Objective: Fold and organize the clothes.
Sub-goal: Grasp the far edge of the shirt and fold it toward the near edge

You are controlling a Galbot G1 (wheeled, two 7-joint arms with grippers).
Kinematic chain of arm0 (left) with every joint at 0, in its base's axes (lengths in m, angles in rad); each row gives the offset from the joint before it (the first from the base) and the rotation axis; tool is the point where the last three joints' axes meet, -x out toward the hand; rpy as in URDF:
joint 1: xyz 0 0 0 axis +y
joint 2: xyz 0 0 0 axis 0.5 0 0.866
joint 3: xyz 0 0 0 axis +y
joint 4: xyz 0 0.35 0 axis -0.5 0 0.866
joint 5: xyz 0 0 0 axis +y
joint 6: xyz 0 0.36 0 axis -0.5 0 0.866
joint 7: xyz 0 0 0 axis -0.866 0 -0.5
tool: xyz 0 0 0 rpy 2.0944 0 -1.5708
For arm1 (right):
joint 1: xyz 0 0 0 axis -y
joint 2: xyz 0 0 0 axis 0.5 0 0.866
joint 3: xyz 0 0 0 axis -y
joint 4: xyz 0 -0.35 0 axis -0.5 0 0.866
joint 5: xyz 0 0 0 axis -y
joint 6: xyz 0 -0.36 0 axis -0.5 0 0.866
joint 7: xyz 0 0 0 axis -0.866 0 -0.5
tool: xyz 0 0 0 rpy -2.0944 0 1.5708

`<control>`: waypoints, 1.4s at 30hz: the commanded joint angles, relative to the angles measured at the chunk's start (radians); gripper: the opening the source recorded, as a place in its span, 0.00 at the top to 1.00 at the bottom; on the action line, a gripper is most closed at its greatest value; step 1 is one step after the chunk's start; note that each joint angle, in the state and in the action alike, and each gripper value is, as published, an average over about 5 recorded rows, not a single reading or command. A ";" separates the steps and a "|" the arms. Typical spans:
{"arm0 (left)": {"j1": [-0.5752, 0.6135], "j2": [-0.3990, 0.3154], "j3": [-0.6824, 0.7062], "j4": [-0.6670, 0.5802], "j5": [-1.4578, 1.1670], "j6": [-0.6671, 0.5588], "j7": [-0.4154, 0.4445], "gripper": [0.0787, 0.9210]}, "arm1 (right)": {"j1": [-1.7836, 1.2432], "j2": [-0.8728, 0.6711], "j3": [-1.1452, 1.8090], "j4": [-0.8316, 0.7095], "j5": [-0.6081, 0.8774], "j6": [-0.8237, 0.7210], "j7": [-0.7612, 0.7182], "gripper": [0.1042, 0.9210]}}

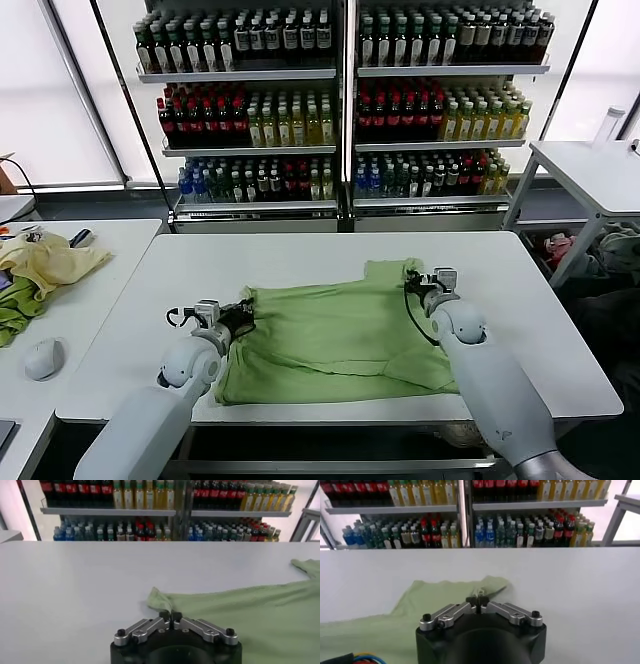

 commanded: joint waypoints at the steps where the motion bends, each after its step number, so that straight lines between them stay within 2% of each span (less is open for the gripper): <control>1: 0.071 0.042 -0.025 -0.170 -0.016 -0.015 0.002 0.99 | -0.079 -0.036 0.026 0.179 0.011 0.004 -0.001 0.99; 12: 0.222 0.110 -0.089 -0.357 -0.004 -0.007 0.000 0.99 | -0.342 -0.086 0.158 0.455 0.003 -0.001 0.016 0.99; 21: 0.378 0.142 -0.126 -0.445 0.054 0.022 0.007 0.99 | -0.572 -0.082 0.288 0.624 -0.013 -0.002 0.027 0.99; 27: 0.413 0.148 -0.119 -0.428 0.146 0.039 0.026 0.99 | -0.660 -0.061 0.327 0.648 -0.036 0.004 0.029 0.99; 37: 0.388 0.129 -0.095 -0.388 0.223 0.036 0.038 0.99 | -0.710 -0.021 0.354 0.638 -0.075 -0.016 0.040 0.98; 39: 0.385 0.121 -0.092 -0.384 0.237 0.033 0.037 0.97 | -0.710 -0.017 0.350 0.637 -0.084 -0.036 0.040 0.97; 42: 0.387 0.105 -0.091 -0.380 0.256 0.021 0.029 0.90 | -0.706 -0.008 0.343 0.630 -0.110 -0.044 0.039 0.90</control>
